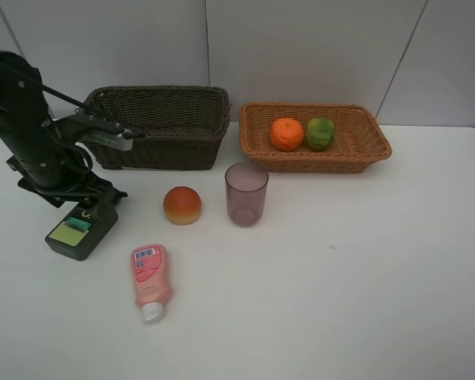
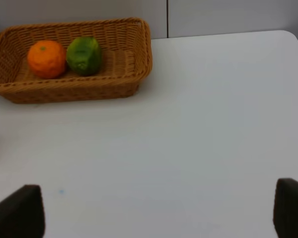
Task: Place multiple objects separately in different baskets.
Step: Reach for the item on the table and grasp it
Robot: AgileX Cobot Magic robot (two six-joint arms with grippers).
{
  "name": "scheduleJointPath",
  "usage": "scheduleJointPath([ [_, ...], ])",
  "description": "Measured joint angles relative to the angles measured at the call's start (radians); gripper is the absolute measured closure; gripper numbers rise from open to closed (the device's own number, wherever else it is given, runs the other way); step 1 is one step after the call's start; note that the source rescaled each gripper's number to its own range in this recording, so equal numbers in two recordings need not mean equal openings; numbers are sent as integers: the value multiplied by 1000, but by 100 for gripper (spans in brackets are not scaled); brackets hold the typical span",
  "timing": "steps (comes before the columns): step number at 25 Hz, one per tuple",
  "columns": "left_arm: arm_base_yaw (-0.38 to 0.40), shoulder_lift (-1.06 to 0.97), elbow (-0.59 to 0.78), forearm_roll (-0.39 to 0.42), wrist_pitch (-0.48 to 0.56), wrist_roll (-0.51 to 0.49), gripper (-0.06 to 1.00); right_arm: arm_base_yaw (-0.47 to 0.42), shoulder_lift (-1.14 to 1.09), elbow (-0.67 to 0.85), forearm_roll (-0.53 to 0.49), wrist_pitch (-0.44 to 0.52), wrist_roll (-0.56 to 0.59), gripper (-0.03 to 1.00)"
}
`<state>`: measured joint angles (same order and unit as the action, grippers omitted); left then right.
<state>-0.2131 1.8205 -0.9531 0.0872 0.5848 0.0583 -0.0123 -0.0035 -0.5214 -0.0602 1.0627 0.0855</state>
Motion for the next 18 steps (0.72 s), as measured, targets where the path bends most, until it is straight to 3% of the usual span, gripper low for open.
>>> scheduleJointPath([
  [18,1,86,0,-10,-81,-3,-5,0,0,0,0,0,0,-3],
])
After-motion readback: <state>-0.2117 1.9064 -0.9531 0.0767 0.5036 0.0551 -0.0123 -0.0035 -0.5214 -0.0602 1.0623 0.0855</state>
